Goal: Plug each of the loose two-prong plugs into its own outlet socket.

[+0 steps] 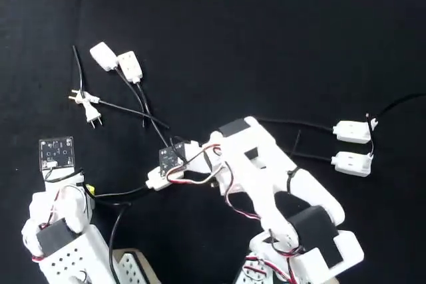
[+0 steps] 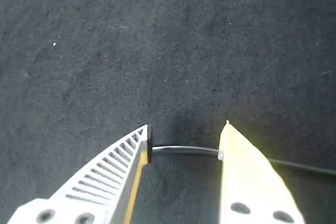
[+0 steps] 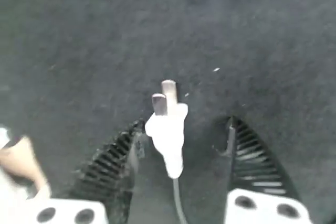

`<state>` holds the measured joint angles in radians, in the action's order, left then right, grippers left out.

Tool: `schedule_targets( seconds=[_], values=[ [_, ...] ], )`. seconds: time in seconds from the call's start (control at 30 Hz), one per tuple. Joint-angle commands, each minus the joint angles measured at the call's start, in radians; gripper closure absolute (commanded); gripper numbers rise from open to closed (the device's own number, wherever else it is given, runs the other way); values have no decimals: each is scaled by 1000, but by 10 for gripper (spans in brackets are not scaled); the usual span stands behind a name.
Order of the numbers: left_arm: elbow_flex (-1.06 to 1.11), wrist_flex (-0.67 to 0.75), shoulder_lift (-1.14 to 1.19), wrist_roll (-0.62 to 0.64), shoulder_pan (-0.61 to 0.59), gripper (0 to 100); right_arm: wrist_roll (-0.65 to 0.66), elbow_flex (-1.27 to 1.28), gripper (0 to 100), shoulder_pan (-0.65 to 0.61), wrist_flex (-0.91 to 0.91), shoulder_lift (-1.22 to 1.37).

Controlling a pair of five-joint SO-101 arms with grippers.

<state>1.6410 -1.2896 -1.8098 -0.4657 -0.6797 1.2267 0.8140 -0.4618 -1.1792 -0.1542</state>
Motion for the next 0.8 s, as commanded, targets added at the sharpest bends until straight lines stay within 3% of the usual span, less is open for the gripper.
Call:
schedule_targets(
  seconds=[0.0, 0.13, 0.4, 0.53, 0.63, 0.77],
  values=[
    [-7, 0, -9, -8, 1, 780, -32, -110, 757, 0, -77, -12],
    [-7, 0, -9, -8, 1, 780, -91, -214, 754, -5, -117, -62],
    [-7, -2, -9, -8, 1, 780, -183, -467, 635, 11, -347, -143],
    [-7, -2, -9, -8, 1, 780, -391, -595, 640, 26, -446, -199],
    [-7, -3, -9, -8, 1, 780, -572, -673, 718, 68, -548, -231],
    [-7, -6, -9, -38, 1, 780, -907, -613, 953, 186, -580, -249]
  ],
)
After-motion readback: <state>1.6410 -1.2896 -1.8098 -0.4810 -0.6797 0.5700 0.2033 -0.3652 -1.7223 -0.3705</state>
